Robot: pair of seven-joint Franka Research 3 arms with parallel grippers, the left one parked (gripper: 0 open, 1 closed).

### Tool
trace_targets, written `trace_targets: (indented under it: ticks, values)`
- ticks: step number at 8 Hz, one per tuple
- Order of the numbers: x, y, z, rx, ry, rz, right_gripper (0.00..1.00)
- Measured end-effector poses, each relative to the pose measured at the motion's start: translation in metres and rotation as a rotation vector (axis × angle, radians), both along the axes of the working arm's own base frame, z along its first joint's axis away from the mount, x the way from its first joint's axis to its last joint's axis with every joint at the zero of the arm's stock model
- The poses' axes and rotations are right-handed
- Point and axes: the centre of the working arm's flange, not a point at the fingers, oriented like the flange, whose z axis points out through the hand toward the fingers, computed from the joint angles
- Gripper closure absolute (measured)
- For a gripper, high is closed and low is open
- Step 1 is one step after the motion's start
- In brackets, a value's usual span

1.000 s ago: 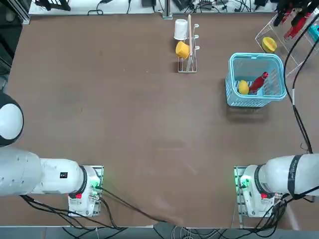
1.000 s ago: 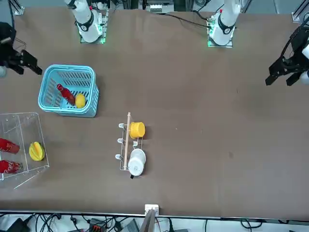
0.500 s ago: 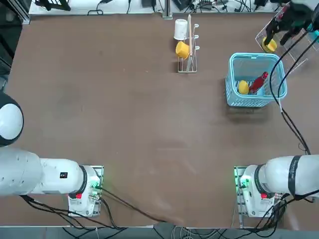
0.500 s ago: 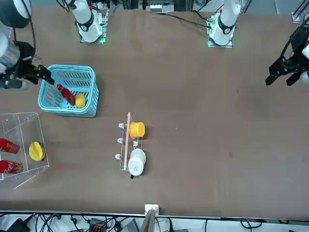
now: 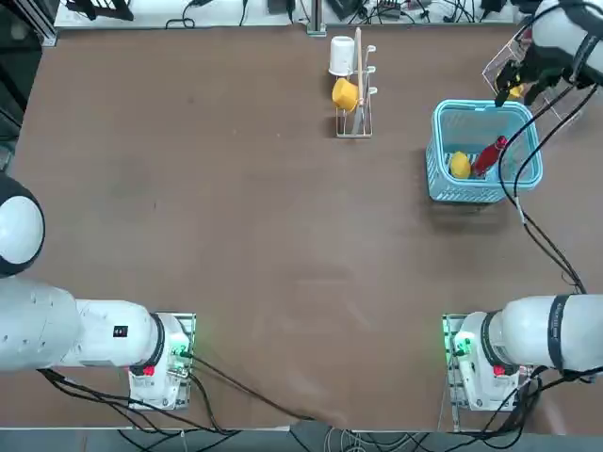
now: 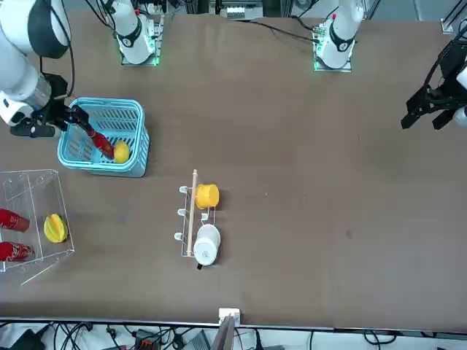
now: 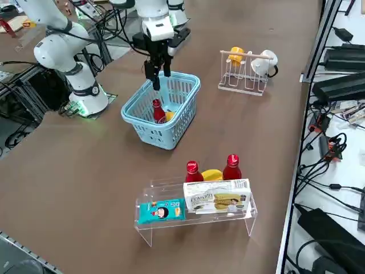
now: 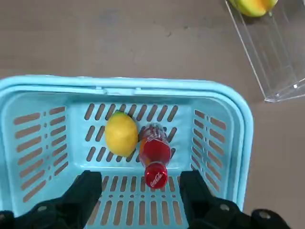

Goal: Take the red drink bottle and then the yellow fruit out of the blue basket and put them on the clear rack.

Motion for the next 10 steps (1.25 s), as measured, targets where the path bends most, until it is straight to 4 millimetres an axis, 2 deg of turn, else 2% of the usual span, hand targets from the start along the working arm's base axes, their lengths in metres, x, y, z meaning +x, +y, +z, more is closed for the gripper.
trace_targets:
  ticks: [1, 2, 4, 7, 10]
  values:
    - [-0.002, -0.001, -0.007, 0.0, -0.011, -0.002, 0.0]
    - [-0.008, -0.004, -0.031, 0.002, -0.012, -0.007, 0.02]
    - [-0.012, -0.007, -0.047, 0.003, 0.017, -0.014, 0.02]
    - [-0.012, -0.011, -0.063, 0.004, 0.049, -0.022, 0.04]
    - [-0.013, -0.015, -0.069, 0.005, 0.064, -0.029, 0.15]
